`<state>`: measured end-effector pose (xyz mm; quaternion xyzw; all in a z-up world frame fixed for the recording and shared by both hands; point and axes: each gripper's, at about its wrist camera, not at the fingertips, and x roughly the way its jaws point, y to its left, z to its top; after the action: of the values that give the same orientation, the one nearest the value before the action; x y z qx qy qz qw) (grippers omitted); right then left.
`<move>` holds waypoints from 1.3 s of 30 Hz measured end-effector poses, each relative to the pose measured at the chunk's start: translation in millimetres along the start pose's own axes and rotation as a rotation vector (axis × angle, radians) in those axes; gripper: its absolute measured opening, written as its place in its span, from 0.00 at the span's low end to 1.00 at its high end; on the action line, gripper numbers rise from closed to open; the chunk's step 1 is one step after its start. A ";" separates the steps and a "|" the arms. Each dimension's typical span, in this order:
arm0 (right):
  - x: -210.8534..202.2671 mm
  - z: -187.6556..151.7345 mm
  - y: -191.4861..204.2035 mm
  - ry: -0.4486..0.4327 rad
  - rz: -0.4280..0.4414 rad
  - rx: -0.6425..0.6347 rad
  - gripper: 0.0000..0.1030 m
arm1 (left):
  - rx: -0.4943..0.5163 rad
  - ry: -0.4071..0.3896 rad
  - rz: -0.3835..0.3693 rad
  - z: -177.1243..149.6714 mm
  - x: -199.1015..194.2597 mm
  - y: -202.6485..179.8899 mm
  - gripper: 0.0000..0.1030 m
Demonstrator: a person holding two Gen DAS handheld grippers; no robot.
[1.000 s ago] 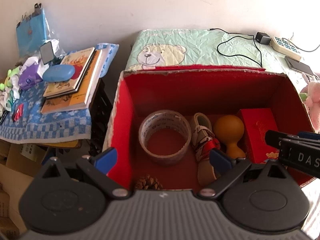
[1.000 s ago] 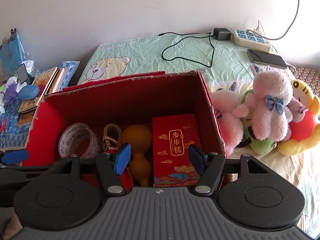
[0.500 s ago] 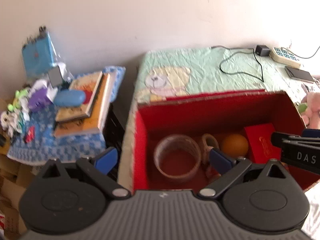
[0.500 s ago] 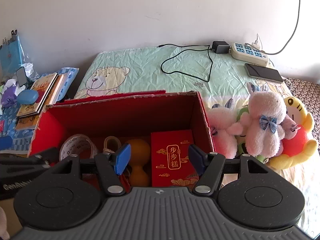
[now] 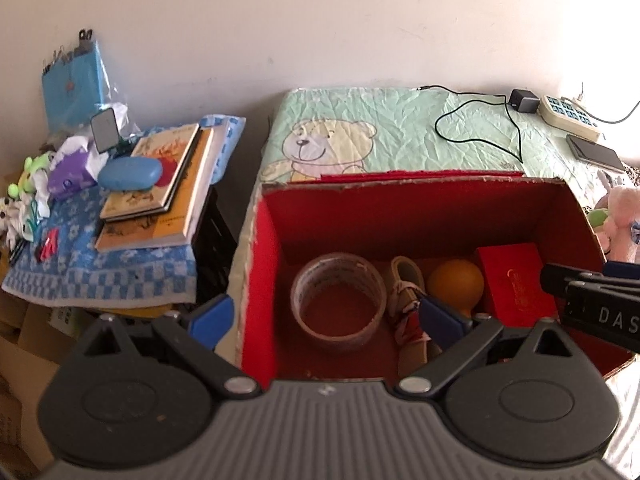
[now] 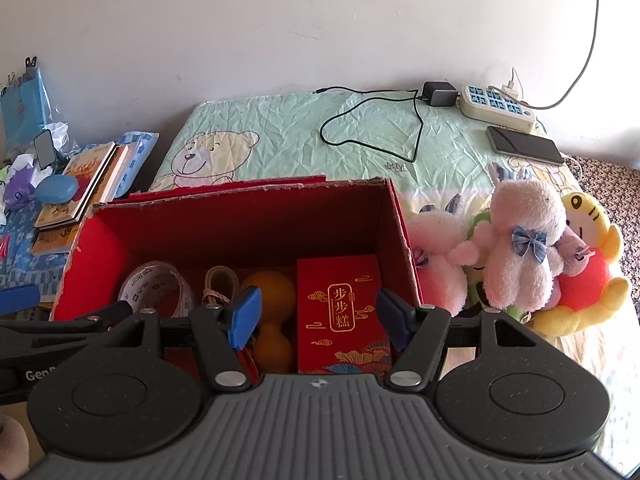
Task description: Organize objects
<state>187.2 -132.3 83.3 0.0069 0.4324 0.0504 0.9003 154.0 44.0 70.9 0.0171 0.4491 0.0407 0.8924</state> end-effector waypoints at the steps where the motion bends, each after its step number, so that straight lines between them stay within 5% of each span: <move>1: 0.3 -0.6 -0.6 0.002 0.002 0.001 0.64 | 0.000 0.002 0.002 -0.5 0.4 -1.3 0.96; 39: -1.4 -14.1 3.3 0.004 -0.001 -0.006 0.63 | 0.014 0.056 -0.031 -12.0 4.1 -6.8 0.96</move>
<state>175.1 -129.6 75.7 0.0038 0.4339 0.0514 0.8995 147.2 37.5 60.1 0.0151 0.4744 0.0243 0.8798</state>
